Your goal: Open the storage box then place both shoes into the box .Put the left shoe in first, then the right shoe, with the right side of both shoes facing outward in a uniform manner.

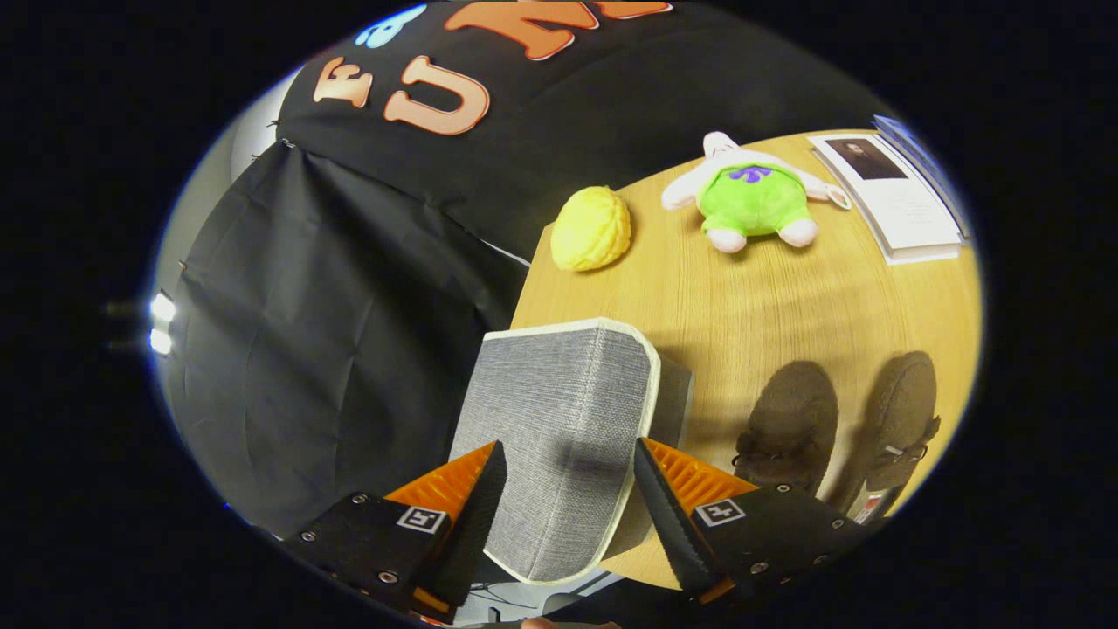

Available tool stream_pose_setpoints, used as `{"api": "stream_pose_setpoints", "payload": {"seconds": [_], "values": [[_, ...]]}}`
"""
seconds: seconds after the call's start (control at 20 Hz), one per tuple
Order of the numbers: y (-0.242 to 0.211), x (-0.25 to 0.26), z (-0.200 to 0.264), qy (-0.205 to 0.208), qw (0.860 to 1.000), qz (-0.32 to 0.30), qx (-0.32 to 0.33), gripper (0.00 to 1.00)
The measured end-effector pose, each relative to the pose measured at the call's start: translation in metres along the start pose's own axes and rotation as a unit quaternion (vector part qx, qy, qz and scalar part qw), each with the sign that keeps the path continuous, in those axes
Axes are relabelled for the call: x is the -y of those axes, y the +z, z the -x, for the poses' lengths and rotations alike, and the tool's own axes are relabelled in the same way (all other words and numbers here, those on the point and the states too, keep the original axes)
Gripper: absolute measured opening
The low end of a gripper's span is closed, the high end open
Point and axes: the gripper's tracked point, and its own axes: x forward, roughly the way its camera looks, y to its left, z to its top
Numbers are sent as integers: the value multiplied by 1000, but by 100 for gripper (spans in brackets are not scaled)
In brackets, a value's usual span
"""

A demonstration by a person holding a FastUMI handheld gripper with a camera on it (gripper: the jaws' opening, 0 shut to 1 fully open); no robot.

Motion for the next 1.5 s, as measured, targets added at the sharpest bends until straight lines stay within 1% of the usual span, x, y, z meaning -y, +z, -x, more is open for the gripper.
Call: {"api": "stream_pose_setpoints", "payload": {"seconds": [0.1,0.25,0.4,0.55,0.6,0.65,0.7,0.75,0.85,0.9,0.95,1.0,1.05,1.1,1.2,1.25,1.5], "values": [[-7,7,-9,5,1000,-9,-12,92],[-21,14,-28,24,999,-30,-30,93],[-25,10,-38,65,996,-60,-23,93],[-32,0,-40,104,992,-72,-27,93],[-35,-4,-38,115,990,-72,-32,91],[-35,-5,-35,118,990,-69,-33,87],[-36,-3,-33,118,990,-68,-37,76],[-38,-2,-29,119,989,-70,-43,74],[-33,1,-21,120,989,-74,-35,61],[-28,2,-16,120,989,-79,-25,43],[-24,0,-12,124,989,-83,-19,34],[-23,-3,-9,131,987,-88,-18,20],[-21,-6,-6,134,987,-91,-20,15],[-20,-7,-5,130,987,-92,-19,8],[-16,-11,-3,121,989,-81,-16,4],[-13,-16,0,120,990,-73,-14,4],[18,-69,27,161,985,-56,19,3]]}}
